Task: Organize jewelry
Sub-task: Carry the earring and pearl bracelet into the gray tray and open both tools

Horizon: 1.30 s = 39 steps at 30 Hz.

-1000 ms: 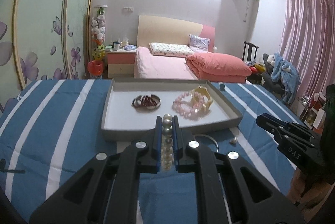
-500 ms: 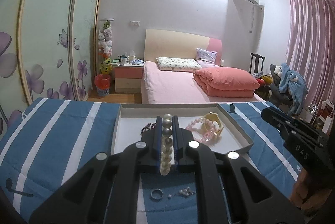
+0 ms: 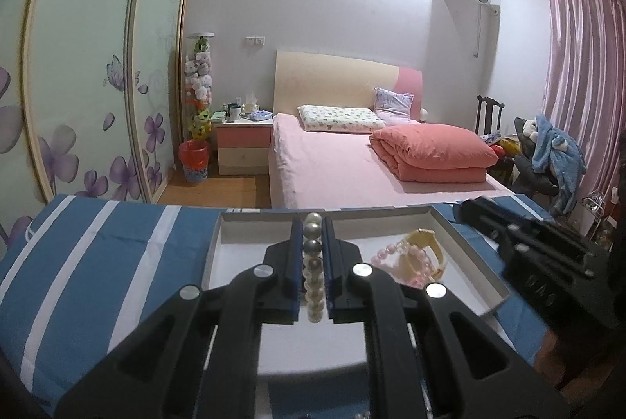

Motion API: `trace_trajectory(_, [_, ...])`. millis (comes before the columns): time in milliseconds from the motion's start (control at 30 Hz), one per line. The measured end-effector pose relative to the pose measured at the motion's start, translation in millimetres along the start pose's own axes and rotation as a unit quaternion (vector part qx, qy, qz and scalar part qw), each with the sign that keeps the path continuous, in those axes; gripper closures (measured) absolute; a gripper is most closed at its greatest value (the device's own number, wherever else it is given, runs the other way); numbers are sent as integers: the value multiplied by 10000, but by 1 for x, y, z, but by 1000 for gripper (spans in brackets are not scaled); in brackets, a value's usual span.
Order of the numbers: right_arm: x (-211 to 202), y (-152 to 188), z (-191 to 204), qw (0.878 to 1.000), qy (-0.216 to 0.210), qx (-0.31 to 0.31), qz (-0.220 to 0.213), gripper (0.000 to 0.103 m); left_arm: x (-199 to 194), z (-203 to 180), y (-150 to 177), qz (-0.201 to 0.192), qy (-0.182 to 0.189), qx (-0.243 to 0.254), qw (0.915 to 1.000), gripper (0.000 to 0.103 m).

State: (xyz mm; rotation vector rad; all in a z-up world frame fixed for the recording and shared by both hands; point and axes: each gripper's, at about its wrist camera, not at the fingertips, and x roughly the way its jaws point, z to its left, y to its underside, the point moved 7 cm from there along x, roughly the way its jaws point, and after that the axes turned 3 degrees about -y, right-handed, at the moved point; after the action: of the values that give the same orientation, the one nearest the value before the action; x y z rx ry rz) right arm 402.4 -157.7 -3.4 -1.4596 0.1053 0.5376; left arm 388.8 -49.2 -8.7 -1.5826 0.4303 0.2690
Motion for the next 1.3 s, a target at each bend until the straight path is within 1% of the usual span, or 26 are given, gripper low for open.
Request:
trace_trajectory(200, [31,12,-5,9993,-32,121,341,89,27,0,1,90,26,30,10000,93])
trace_trajectory(333, [44,18,-6,9986,-30,179,506,89,43,3,3,171,9,30,9998,93])
trace_trajectory(600, [45,26,-18,9976,72,243,643,87,61,6,8,306,-45,8,9995,92])
trace_trajectory(667, [45,26,-21,9975,112,279,640,79,63,6,10,318,-50,17,9995,92])
trace_trajectory(733, [43,25,-23,9977,169,271,595,72,64,3,10,325,-48,19,9995,92])
trace_trajectory(833, [39,23,-25,9979,194,271,546,71,64,2,10,313,-54,37,9995,92])
trace_trajectory(967, [36,20,-27,9982,233,276,482,69,65,2,10,318,-93,60,9994,88])
trace_trajectory(1033, [35,19,-28,9982,252,279,476,69,65,4,10,316,-146,42,9994,79])
trace_trajectory(1067, [35,19,-29,9981,259,282,476,69,65,5,10,316,-163,33,9994,76])
trace_trajectory(1300, [25,18,-34,9980,320,284,464,69,57,19,9,324,-280,-39,9991,72])
